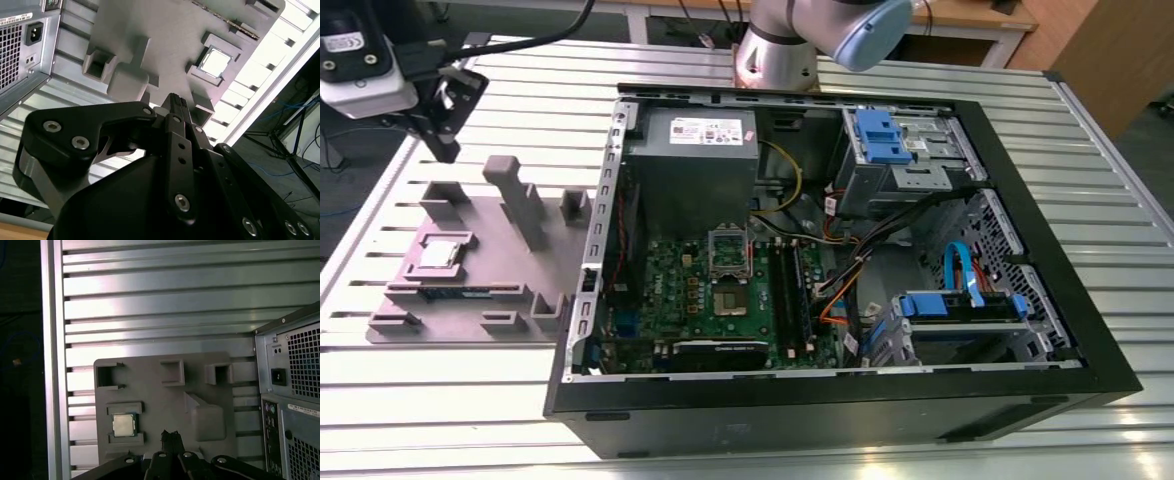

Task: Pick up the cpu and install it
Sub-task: 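Reach for the cpu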

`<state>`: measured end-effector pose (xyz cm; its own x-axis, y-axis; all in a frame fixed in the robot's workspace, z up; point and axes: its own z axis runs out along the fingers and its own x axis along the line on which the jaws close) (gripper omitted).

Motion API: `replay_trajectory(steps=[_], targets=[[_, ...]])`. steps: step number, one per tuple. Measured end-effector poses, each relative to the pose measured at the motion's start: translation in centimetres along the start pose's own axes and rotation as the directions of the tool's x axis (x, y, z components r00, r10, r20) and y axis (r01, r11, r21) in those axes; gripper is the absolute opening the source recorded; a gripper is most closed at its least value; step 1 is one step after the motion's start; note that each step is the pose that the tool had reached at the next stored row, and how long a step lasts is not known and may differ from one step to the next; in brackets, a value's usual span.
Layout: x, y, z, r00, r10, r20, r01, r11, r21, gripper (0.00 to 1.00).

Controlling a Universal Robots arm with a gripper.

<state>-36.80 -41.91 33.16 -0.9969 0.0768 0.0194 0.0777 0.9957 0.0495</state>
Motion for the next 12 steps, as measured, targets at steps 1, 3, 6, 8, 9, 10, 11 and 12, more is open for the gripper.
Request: replay_trajectory(steps=[1,3,6,8,9,10,11,12], targets=[[0.03,-0.15,0.07,1.0,0.0,0.0,0.0,1.0,0.0,0.11],[0.11,-0.43,0.24,1.0,0.0,-0.0001,0.0,1.0,0.0,0.11],[0.27,-0.81,0.48,1.0,0.0,0.0,0.0,1.0,0.0,0.11],[0.37,-1.02,0.62,1.0,0.0,0.0,0.0,1.0,0.0,0.11],[0.42,-1.08,0.68,1.0,0.0,0.0,0.0,1.0,0.0,0.11],[0.47,-1.13,0.74,1.0,0.0,0.0,0.0,1.0,0.0,0.11],[0.5,-1.16,0.79,1.0,0.0,0.0001,0.0,1.0,-0.0001,0.11],[0.54,-1.18,0.83,1.0,0.0,0.0001,0.0,1.0,-0.0001,0.11]])
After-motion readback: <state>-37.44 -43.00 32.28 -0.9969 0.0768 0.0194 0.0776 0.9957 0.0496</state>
